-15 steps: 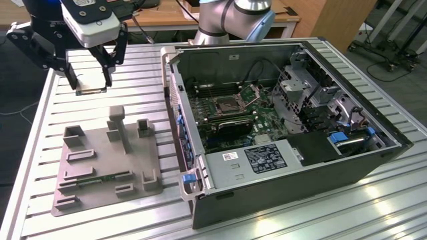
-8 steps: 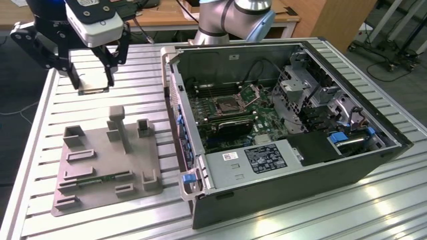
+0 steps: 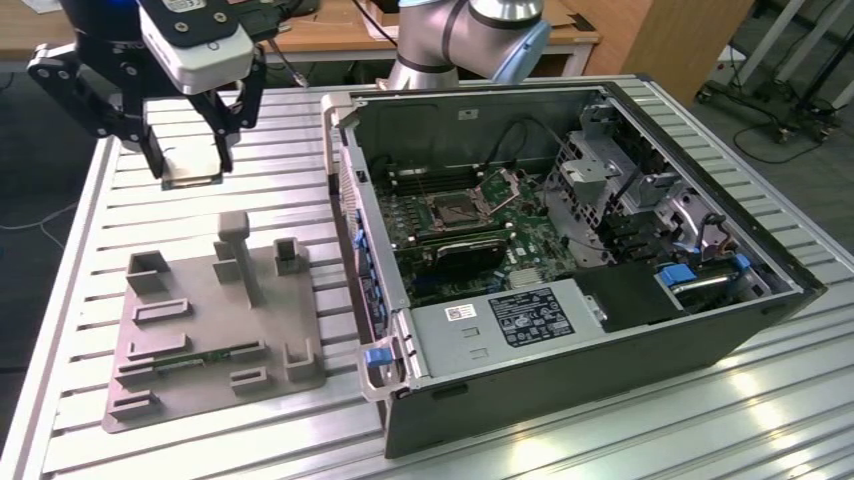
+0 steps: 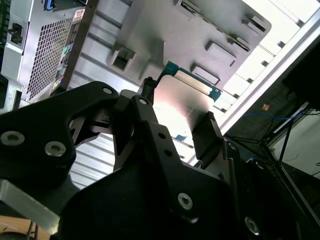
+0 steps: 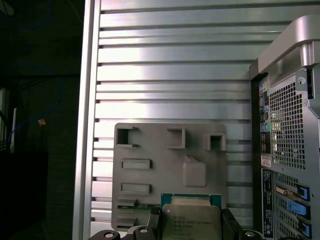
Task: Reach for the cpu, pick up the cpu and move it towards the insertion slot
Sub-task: 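Pick up the cpu and move it towards the insertion slot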
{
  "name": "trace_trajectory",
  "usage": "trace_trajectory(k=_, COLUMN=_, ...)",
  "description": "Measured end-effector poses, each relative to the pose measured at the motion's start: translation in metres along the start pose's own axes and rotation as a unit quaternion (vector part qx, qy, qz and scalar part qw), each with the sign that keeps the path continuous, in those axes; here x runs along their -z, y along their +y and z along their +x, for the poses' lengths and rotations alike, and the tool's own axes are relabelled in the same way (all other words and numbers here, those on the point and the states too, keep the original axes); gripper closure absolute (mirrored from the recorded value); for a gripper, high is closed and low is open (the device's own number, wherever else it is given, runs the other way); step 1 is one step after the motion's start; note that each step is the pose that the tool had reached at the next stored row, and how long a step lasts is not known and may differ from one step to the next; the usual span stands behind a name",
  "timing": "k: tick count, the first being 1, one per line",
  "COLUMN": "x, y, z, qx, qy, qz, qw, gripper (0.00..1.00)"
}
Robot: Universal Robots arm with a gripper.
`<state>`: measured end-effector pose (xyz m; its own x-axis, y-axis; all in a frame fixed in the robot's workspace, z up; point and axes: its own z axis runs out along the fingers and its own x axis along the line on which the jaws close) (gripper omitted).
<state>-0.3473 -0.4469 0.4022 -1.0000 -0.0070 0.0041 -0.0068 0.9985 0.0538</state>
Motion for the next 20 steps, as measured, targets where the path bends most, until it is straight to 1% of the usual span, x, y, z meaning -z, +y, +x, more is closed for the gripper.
trace_trajectory(k=20, x=0.0000, y=-0.0001, z=-0.0067, qx=0.000, qy=0.0000, qz=0.0000, qw=1.0000, gripper=0.46)
